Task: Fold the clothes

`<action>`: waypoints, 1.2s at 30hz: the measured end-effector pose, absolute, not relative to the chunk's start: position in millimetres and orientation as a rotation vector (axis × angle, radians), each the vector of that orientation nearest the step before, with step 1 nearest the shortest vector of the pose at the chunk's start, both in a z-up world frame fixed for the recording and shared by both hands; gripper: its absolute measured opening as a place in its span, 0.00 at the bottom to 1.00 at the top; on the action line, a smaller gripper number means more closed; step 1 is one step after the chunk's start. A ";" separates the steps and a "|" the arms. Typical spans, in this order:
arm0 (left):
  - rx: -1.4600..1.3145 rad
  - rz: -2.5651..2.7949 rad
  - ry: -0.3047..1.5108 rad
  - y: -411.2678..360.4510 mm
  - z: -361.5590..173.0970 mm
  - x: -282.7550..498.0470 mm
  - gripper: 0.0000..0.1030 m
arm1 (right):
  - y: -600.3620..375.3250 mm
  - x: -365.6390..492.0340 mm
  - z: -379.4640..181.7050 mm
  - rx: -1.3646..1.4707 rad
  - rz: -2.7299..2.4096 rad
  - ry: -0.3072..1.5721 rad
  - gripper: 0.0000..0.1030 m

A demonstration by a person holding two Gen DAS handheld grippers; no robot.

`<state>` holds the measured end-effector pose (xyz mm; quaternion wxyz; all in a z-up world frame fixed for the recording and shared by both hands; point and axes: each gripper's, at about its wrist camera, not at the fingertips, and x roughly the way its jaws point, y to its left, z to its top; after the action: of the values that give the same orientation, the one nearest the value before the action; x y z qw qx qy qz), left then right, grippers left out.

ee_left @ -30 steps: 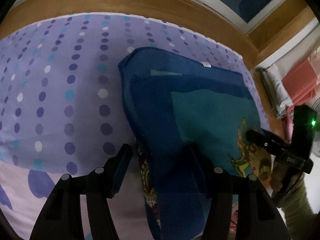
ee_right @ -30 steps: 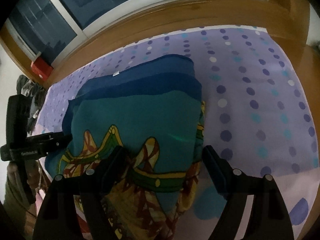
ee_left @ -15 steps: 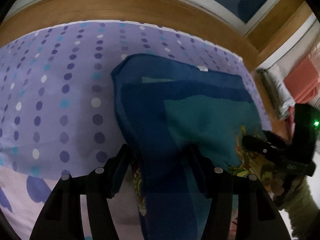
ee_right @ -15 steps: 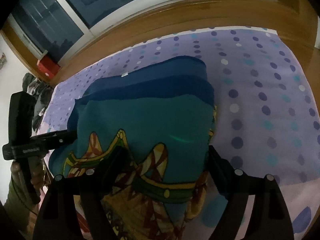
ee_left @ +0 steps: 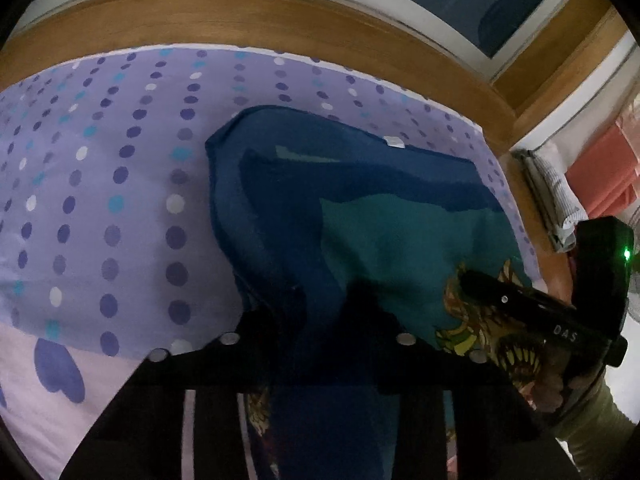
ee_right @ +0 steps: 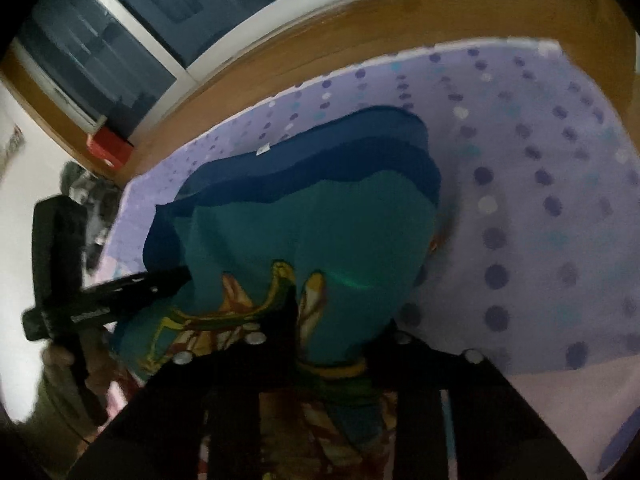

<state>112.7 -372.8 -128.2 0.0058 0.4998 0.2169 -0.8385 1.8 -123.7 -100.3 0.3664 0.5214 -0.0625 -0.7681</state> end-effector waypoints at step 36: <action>1.111 -2.641 0.709 -535.6 -32.3 229.7 0.15 | -332.6 67.1 -18.1 1.049 -1.685 -0.032 0.17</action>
<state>229.7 -535.6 -32.3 0.0947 0.3747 0.2391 -0.8908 67.1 -332.6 -18.1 0.5464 0.4427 -0.0137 -0.7109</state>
